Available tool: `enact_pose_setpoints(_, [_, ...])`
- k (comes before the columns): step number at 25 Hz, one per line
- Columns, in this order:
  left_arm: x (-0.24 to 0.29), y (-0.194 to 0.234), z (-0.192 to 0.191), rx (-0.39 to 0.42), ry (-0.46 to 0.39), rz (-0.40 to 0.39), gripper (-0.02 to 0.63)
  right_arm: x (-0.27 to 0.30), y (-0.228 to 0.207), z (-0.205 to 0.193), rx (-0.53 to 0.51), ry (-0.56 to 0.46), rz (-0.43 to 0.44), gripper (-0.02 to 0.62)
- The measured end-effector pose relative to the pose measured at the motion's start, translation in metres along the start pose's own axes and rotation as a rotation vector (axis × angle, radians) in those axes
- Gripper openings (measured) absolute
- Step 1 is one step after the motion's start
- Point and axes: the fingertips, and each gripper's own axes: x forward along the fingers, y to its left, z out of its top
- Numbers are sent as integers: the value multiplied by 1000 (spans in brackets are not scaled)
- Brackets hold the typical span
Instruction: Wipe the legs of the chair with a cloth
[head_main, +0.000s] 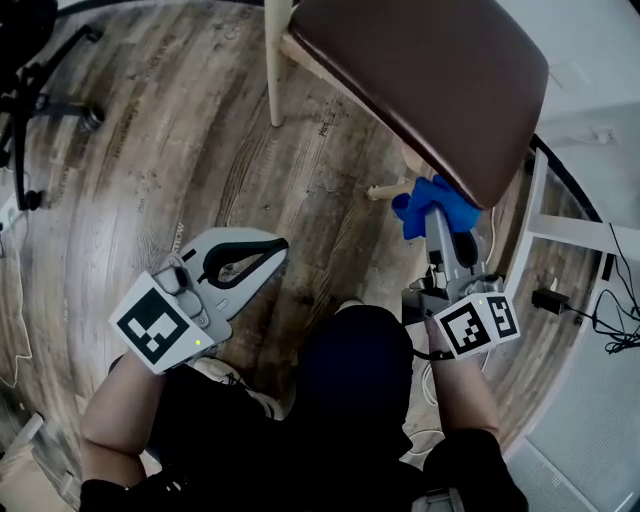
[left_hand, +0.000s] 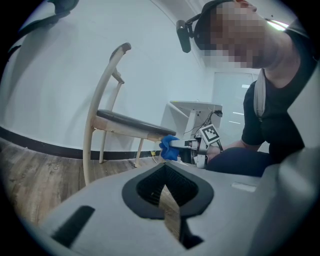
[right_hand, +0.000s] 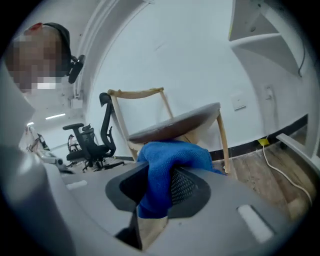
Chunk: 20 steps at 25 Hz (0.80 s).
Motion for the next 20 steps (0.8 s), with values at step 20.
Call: enact_pose_setpoints(20, [-92, 11, 24, -65, -113, 83, 8, 56, -24, -32, -28, -160, -532, 103])
